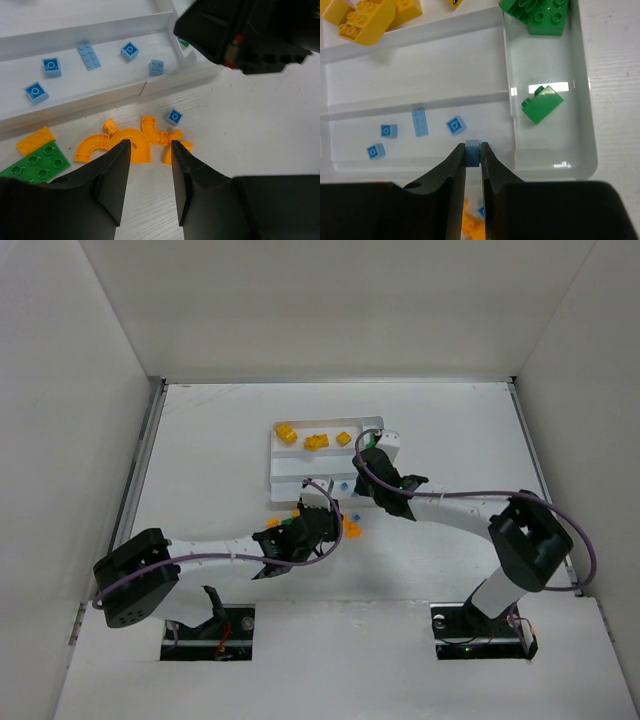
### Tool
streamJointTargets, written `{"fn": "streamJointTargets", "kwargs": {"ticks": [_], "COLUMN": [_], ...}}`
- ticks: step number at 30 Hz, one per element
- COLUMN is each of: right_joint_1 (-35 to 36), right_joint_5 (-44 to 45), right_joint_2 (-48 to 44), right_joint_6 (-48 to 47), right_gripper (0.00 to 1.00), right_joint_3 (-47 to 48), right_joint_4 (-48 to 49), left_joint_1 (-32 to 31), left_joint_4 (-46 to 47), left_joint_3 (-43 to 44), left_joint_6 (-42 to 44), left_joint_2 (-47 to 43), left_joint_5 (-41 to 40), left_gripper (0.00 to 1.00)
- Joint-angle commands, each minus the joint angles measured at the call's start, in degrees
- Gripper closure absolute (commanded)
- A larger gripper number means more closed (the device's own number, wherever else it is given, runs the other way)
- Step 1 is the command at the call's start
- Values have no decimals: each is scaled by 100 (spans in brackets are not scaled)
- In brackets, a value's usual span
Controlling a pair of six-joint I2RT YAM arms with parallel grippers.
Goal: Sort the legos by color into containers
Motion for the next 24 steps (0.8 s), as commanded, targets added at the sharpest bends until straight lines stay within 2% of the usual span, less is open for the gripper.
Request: {"fn": "streamJointTargets", "kwargs": {"ticks": [1, 5, 9, 13, 20, 24], "right_joint_1": [-138, -165, -173, -226, -498, -543], "right_joint_5": [-339, -419, -428, -331, -252, -252], "right_joint_2": [443, 637, 489, 103, -1198, -1769], "right_joint_6": [-244, -209, -200, -226, -200, -235], "right_gripper": [79, 63, 59, 60, 74, 76], "right_joint_3": [369, 519, 476, 204, -877, -1404], "right_joint_4": [497, 594, 638, 647, 761, 945], "left_joint_1": [-98, -115, -150, -221, -405, -414], "left_joint_4": [51, 69, 130, 174, 306, 280], "left_joint_3": [-77, -33, 81, 283, 872, 1232], "left_joint_6": [-96, -70, -52, 35, 492, 826], "left_joint_2": [-181, -93, 126, 381, 1119, 1629], "left_joint_5": [-172, -155, -120, -24, 267, 311], "left_gripper": [65, 65, 65, 65, 65, 65]}}
